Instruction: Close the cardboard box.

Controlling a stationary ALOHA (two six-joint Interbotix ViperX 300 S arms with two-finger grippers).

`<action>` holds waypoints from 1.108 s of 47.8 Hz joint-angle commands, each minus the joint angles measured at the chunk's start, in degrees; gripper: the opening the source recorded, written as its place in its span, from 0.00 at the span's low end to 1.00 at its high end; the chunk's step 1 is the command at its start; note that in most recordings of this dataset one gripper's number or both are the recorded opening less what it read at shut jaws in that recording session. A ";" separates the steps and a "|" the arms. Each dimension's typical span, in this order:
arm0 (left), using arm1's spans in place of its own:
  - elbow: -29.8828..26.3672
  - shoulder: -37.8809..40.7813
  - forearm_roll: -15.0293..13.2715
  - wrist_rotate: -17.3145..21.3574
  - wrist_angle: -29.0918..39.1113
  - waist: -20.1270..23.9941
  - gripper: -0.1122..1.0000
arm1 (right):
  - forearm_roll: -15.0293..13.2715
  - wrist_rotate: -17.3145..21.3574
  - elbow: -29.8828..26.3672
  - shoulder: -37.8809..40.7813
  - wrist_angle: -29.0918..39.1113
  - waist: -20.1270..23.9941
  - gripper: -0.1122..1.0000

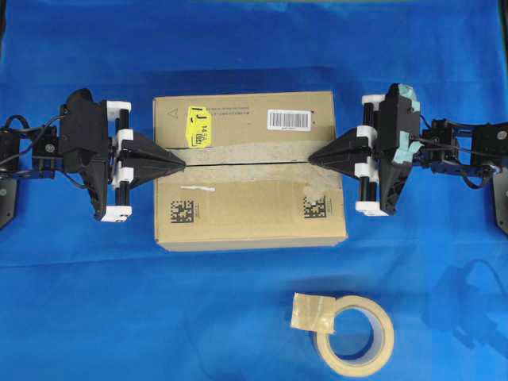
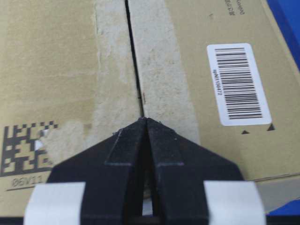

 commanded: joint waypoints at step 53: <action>-0.79 1.41 -0.44 -0.18 0.18 -0.18 0.10 | 0.26 0.18 -0.62 -0.26 -0.53 -1.05 0.10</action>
